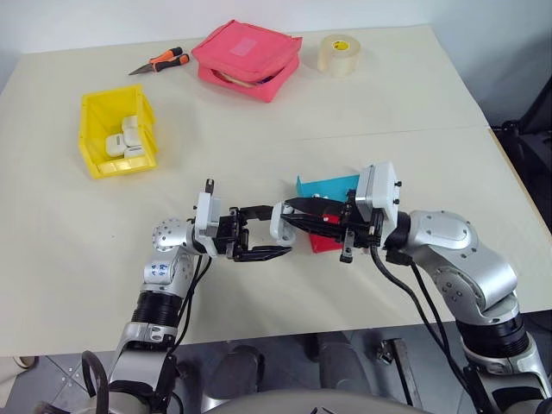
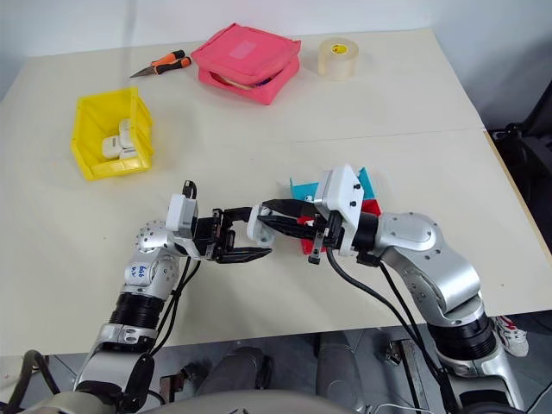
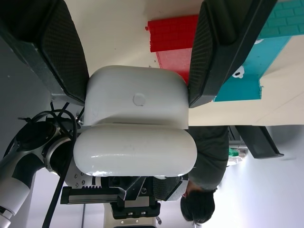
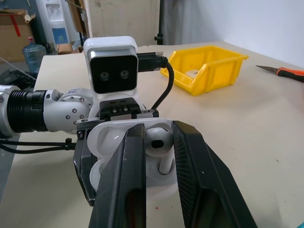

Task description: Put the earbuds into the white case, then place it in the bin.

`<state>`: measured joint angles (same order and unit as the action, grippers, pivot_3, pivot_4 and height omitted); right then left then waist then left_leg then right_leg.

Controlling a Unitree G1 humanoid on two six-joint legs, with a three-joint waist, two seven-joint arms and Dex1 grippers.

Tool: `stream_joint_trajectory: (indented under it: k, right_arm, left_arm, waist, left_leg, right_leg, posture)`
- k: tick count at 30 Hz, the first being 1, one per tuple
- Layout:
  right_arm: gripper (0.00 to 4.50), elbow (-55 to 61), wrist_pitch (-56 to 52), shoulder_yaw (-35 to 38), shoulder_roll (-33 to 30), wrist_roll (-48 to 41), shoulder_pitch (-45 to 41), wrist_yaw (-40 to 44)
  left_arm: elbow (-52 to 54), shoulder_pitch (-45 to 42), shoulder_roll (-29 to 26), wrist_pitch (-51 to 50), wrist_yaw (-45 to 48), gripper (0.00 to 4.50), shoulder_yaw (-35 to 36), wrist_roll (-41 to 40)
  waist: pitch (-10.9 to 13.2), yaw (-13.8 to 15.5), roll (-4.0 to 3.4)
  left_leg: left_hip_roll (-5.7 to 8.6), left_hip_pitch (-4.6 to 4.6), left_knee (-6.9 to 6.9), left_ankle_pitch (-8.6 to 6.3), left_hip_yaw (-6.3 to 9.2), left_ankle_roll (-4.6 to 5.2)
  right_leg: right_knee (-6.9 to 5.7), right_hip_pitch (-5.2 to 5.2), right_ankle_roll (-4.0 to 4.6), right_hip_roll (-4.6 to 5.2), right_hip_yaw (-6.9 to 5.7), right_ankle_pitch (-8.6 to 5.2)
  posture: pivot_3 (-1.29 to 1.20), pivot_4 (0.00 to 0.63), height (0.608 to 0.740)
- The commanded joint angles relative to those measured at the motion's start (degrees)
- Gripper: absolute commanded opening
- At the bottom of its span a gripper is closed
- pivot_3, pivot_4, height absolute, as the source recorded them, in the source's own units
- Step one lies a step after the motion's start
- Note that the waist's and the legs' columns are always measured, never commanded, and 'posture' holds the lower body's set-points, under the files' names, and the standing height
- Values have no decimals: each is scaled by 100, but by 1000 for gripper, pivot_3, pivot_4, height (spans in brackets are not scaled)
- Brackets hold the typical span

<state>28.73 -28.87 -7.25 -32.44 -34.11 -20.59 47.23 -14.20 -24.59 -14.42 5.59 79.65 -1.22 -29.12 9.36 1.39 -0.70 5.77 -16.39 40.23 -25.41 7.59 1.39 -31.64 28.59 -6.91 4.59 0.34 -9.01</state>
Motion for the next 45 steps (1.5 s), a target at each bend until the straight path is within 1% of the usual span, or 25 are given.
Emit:
stream_joint_trajectory:
  k: [1,7,19,28,33,37,43,45]
  right_arm:
    - [450,-200,-211,-131,-243,51,167,298]
    - [450,-410,-103,-183,-254,-12,68,669]
    - [450,-664,-96,-252,31,-426,-42,1124]
    - [450,-1255,228,-447,-4,-30,-152,1484]
    - [450,-1564,367,-533,22,158,-362,1646]
    - [450,-1646,364,-547,63,230,-538,1624]
    - [450,-1461,103,-469,5,149,-646,1447]
    - [1177,-1375,44,-436,-29,138,-670,1396]
  left_arm:
    - [346,-263,9,224,-122,2767,436,-428]
    - [419,-215,51,159,-65,2767,449,-535]
    - [536,-147,143,83,-19,2767,448,-651]
    - [408,-278,182,85,-8,2767,474,-691]
    - [325,-352,210,116,17,2767,469,-664]
    - [277,-383,226,138,18,2767,470,-642]
    - [185,-417,234,176,27,2767,494,-588]
    - [170,-410,225,194,24,2767,498,-565]
  waist:
    - [0,-1,0]
    - [0,-1,0]
    - [0,2,0]
    - [0,-3,0]
    - [0,-4,0]
    - [0,-2,0]
    - [0,-2,0]
    - [0,-2,0]
  left_leg:
    - [0,0,0,0,0,0]
    - [0,0,0,0,-1,0]
    - [-1,0,0,0,-1,0]
    - [0,-1,1,0,-2,0]
    - [-2,0,1,0,-3,0]
    - [-2,0,1,0,-2,0]
    - [-2,0,1,0,-2,0]
    - [-2,-1,1,0,-2,0]
  right_leg:
    - [0,0,0,0,0,0]
    - [1,0,0,0,0,0]
    - [1,0,0,0,0,0]
    - [1,1,0,0,0,0]
    - [1,1,0,-1,0,0]
    - [1,1,1,-1,0,0]
    - [1,1,1,-1,0,1]
    - [1,1,1,0,0,1]
  posture:
    - [0,150,740]
    - [0,150,740]
    - [0,150,740]
    - [0,150,740]
    - [0,150,740]
    - [0,150,740]
    - [0,150,740]
    - [0,150,740]
